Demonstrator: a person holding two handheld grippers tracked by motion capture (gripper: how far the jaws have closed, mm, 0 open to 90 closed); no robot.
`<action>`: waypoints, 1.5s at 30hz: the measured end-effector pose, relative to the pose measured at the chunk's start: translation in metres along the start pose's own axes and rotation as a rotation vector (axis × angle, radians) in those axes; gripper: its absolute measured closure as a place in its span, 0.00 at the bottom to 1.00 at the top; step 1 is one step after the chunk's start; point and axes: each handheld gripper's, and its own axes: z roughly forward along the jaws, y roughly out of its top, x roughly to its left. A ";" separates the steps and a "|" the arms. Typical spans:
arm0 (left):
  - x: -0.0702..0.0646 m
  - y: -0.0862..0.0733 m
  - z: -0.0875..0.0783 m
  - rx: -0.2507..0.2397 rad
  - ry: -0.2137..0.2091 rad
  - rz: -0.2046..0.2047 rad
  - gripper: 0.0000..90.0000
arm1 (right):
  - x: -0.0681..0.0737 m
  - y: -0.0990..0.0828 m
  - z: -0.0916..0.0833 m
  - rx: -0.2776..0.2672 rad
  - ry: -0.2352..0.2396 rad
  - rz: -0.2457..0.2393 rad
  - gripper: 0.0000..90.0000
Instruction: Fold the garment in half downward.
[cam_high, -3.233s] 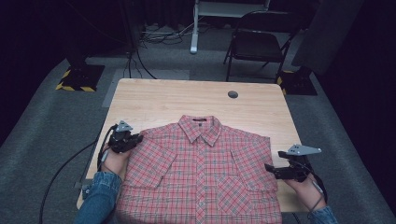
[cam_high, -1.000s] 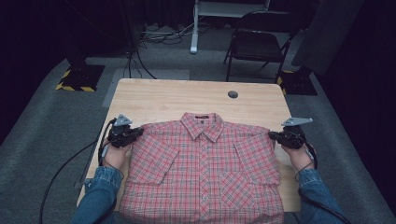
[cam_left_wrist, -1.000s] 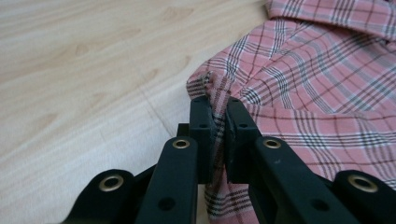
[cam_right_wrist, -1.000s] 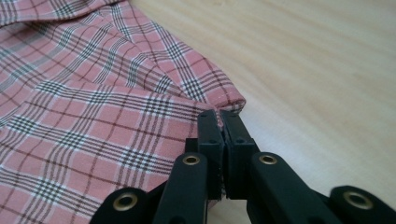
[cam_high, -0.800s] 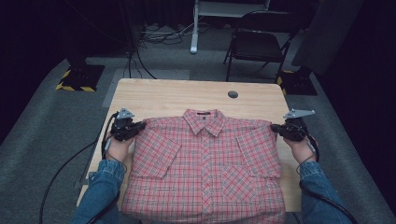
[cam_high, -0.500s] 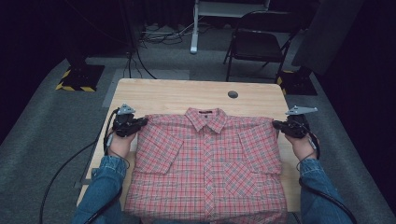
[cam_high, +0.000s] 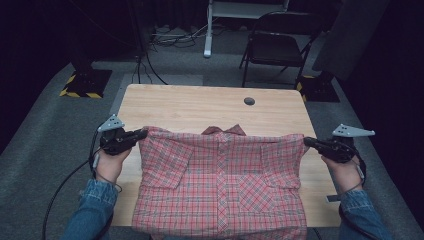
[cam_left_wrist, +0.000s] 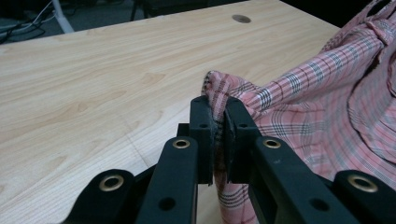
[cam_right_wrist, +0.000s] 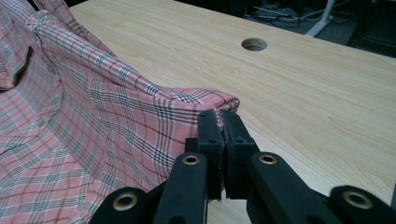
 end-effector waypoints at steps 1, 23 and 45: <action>-0.003 0.001 -0.004 0.001 -0.003 0.012 0.93 | 0.002 0.000 -0.004 -0.003 0.001 -0.007 0.98; -0.059 -0.075 -0.102 0.093 -0.277 0.012 0.56 | 0.069 -0.067 -0.089 0.141 0.253 -0.092 0.47; -0.093 -0.097 -0.001 0.309 -0.061 0.083 0.45 | 0.106 -0.107 0.002 0.287 0.069 -0.130 0.38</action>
